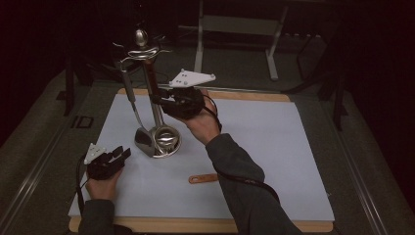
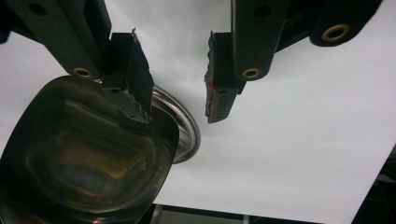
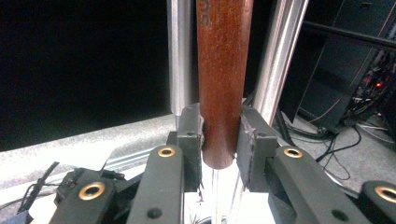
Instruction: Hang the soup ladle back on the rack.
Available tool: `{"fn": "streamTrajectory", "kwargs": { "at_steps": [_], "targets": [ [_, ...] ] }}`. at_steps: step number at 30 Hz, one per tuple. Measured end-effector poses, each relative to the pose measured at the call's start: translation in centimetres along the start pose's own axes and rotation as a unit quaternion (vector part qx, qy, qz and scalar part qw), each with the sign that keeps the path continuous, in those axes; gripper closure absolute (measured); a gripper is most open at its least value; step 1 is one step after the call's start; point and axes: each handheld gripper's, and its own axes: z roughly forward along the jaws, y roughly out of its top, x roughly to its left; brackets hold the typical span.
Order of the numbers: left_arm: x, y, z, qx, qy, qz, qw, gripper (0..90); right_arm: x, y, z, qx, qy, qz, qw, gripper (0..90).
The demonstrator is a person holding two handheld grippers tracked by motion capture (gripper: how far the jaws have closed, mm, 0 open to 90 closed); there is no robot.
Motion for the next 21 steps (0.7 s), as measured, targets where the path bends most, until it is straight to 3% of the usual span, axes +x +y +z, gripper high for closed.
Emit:
{"fn": "streamTrajectory", "kwargs": {
  "at_steps": [5, 13, 18, 21],
  "targets": [
    [0.02, 0.00, 0.00, -0.001, 0.000, 0.000, 1.0000, 61.6, -0.28, 0.33, 0.29, 0.001, 0.008, 0.015, 0.9998, 73.2],
    [0.05, 0.00, -0.01, -0.001, -0.001, -0.001, 1.0000, 61.6, -0.62, 0.11, 0.58, 0.004, 0.006, 0.012, 0.9999, 72.8],
    [0.03, 0.00, -0.01, -0.001, 0.000, -0.001, 1.0000, 61.5, -0.41, -0.18, 0.05, 0.010, -0.026, -0.020, 0.9994, 69.2],
    [0.02, -0.01, 0.01, -0.001, 0.001, -0.001, 1.0000, 61.4, -0.52, -0.38, -0.23, 0.009, -0.030, -0.024, 0.9992, 67.9]
  ]
}}
